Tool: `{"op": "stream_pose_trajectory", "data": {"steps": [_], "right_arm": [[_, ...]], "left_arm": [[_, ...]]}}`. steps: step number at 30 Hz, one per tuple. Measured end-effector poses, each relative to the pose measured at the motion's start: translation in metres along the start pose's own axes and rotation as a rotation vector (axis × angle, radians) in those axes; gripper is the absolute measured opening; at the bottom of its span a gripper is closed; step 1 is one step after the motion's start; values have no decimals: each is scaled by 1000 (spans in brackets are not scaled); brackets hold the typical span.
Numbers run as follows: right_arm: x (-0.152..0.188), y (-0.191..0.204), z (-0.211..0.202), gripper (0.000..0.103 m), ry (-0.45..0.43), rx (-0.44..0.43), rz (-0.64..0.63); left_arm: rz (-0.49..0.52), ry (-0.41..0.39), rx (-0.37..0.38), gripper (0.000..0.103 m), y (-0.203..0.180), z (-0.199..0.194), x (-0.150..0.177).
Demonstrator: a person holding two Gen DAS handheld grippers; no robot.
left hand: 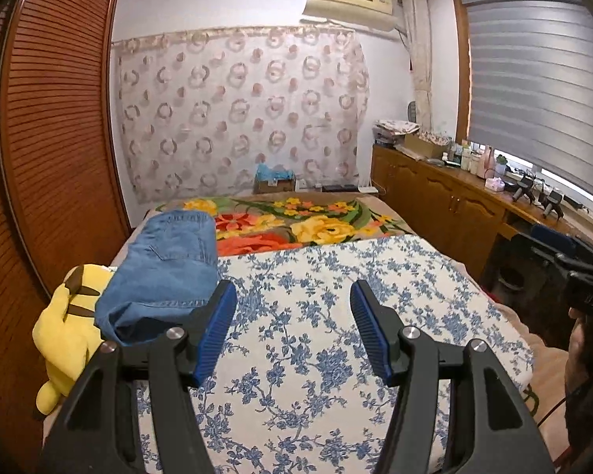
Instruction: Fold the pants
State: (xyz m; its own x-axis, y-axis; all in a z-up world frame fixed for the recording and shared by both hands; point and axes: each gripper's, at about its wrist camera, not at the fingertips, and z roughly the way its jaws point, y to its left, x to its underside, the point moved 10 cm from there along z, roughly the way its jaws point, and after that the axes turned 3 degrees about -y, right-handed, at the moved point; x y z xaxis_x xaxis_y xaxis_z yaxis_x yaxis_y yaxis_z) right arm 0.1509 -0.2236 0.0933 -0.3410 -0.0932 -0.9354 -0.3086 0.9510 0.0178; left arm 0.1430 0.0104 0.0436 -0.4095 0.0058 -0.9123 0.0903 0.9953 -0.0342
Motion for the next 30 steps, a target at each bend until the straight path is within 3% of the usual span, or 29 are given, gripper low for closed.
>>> {"op": "stream_pose_trajectory", "data": {"steps": [6,30], "right_arm": [[-1,-5,-6,80,-15,4,11],[-1,-6,-7,81,-15,3,11]], "left_arm": [[-4,-27,10,60,-5,-13,-8],[-11,-13,11,60,-4,-13,-3]]}}
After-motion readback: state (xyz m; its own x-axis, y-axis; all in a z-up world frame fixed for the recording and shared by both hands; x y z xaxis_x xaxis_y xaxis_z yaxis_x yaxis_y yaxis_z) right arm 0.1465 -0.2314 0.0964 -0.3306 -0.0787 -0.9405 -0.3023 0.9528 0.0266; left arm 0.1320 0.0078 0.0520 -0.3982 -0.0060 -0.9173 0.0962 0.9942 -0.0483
